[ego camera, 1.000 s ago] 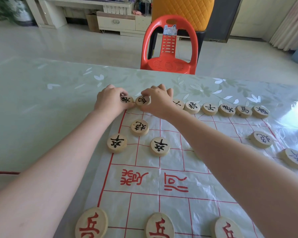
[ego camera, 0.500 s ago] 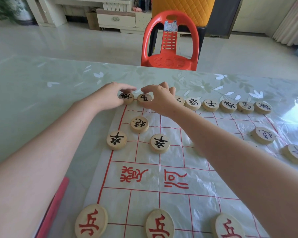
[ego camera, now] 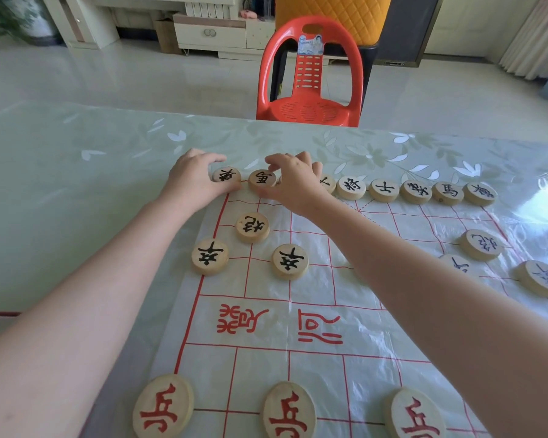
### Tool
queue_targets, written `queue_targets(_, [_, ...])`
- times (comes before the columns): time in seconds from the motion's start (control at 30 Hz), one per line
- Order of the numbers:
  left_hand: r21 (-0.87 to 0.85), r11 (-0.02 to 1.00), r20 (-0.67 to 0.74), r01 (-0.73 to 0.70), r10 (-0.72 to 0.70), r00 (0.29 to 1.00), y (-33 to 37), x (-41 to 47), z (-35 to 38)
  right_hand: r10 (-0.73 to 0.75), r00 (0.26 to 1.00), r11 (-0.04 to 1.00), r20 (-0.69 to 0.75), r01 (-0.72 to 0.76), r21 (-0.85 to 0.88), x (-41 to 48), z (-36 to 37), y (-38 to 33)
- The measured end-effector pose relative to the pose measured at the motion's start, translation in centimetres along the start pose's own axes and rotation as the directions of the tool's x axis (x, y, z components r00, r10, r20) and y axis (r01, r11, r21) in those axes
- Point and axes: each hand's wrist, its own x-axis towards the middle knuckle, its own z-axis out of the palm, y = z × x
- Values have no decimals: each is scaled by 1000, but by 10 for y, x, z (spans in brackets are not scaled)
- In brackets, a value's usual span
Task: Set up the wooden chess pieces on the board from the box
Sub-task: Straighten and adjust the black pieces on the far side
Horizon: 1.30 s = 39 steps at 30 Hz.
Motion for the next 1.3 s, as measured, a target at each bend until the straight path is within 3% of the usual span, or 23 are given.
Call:
queue_targets(0.37, [-98, 995, 53, -34, 40, 998, 7, -2, -9, -34, 999, 990, 2, 34, -139, -1, 0, -2])
queue_targets(0.7, [-178, 984, 25, 9, -4, 1000, 6, -3, -2, 45, 999, 998, 7, -45, -47, 0, 0, -1])
queue_targets(1.1, [-182, 983, -21, 15, -19, 1000, 7, -4, -2, 40, 999, 995, 20, -38, -94, 2, -1, -1])
queue_targets(1.3, [-165, 986, 34, 11, -6, 999, 9, -4, -3, 50, 999, 996, 14, -49, -75, 2, 0, -2])
